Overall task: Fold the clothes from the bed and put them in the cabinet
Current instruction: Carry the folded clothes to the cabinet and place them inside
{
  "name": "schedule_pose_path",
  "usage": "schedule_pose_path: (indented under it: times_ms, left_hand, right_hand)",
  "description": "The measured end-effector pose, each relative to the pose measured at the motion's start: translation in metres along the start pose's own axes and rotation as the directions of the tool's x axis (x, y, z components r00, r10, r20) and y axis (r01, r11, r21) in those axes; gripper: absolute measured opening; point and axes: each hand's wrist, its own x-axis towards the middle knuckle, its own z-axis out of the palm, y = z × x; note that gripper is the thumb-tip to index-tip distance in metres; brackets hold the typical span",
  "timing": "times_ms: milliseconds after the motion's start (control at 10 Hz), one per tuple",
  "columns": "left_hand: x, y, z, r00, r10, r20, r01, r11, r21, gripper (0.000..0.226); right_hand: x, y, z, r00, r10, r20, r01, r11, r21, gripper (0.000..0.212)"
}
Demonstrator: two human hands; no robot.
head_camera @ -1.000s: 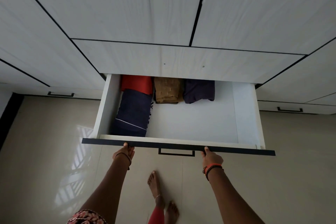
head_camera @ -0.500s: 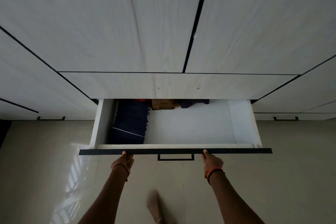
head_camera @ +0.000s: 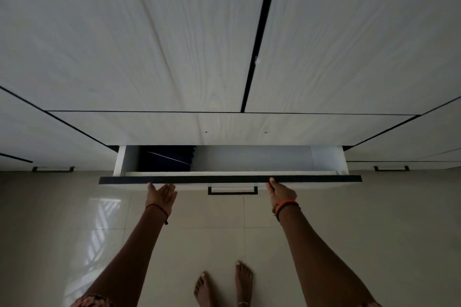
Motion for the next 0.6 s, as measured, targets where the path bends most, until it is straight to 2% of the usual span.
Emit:
schedule_pose_path:
  times_ms: [100, 200, 300, 400, 500, 600]
  left_hand:
    - [-0.011, 0.008, 0.019, 1.000, -0.019, 0.009, 0.020, 0.973, -0.231, 0.075]
    - [-0.009, 0.013, 0.031, 1.000, 0.009, 0.027, 0.001, 0.933, -0.360, 0.081]
    - [0.003, 0.019, 0.041, 0.997, 0.023, 0.071, 0.009, 0.909, -0.418, 0.088]
    - [0.012, 0.025, 0.049, 0.995, 0.041, 0.092, 0.001, 0.908, -0.419, 0.093]
    - [0.016, 0.029, 0.058, 0.993, 0.072, 0.095, -0.025, 0.907, -0.420, 0.092]
    - [0.019, 0.033, 0.067, 0.992, 0.084, 0.094, -0.034, 0.898, -0.439, 0.094]
  right_hand:
    - [0.050, -0.007, -0.001, 0.982, 0.065, 0.175, -0.072, 0.997, 0.037, 0.054]
    - [0.066, -0.012, -0.004, 0.972, 0.053, 0.229, -0.076, 0.993, 0.092, 0.037]
    - [0.045, -0.034, 0.009, 0.978, 0.060, 0.201, -0.114, 0.957, 0.268, 0.021]
    - [0.036, -0.047, 0.019, 0.975, 0.071, 0.212, -0.141, 0.932, 0.335, 0.089]
    - [0.038, -0.050, 0.029, 0.979, 0.059, 0.196, -0.131, 0.917, 0.377, 0.101]
    - [0.042, -0.052, 0.037, 0.977, 0.051, 0.206, -0.138, 0.889, 0.438, 0.100]
